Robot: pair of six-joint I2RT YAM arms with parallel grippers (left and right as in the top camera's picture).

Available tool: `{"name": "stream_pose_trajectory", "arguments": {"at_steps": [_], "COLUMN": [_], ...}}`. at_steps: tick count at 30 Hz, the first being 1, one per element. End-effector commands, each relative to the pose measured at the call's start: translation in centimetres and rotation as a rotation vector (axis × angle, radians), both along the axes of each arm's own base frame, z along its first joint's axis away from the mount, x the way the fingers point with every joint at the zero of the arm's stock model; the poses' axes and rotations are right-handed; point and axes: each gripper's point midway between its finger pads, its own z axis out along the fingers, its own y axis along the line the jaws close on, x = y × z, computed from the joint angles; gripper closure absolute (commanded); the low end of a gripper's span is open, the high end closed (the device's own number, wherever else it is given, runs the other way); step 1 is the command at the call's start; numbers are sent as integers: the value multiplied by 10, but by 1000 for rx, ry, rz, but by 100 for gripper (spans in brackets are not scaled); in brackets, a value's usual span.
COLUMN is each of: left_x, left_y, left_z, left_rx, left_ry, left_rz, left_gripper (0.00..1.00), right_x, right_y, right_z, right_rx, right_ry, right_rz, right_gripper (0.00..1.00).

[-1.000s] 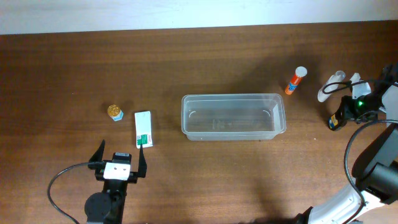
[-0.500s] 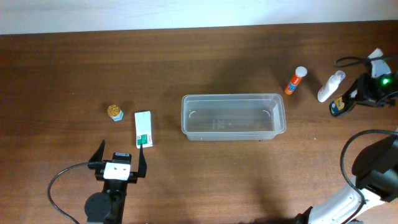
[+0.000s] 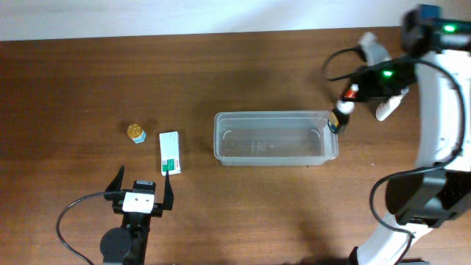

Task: Pack container
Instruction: 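Carry the dark bottle into the container and release it, then move the right gripper to the white spray bottle and grasp it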

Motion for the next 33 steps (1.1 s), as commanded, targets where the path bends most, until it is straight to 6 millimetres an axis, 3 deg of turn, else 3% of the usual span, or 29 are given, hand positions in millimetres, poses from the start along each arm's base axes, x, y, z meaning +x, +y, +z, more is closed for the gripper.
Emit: {"name": "stream_pose_trajectory", "arguments": {"at_steps": [1, 5, 9, 13, 24, 26, 27, 28, 33], "left_x": [0, 0, 0, 0, 0, 0, 0, 0, 0], "left_y": [2, 2, 2, 2, 2, 2, 2, 2, 2], "left_z": [0, 0, 0, 0, 0, 0, 0, 0, 0], "left_rx": [12, 12, 12, 12, 12, 12, 12, 12, 12], "left_ry": [-3, -3, -3, -3, -3, -3, -3, -3, -3], "left_rz": [7, 7, 7, 7, 7, 7, 7, 7, 7], "left_gripper": [1, 1, 1, 1, 1, 1, 1, 1, 1], "right_x": [-2, 3, 12, 22, 30, 36, 39, 40, 59], "right_y": [30, 47, 48, 49, 86, 98, 105, 105, 40], "right_z": [11, -1, -9, -7, -19, -18, -15, -16, -23], "right_rx": [-60, -155, -205, -196, -107, -77, -54, -65, -302], "right_ry": [-38, -19, -17, -56, -51, -82, -100, -107, -119], "right_rz": [48, 51, 4, -11, 62, 81, 93, 95, -140], "right_gripper": [68, 68, 69, 69, 68, 59, 33, 30, 39]}}
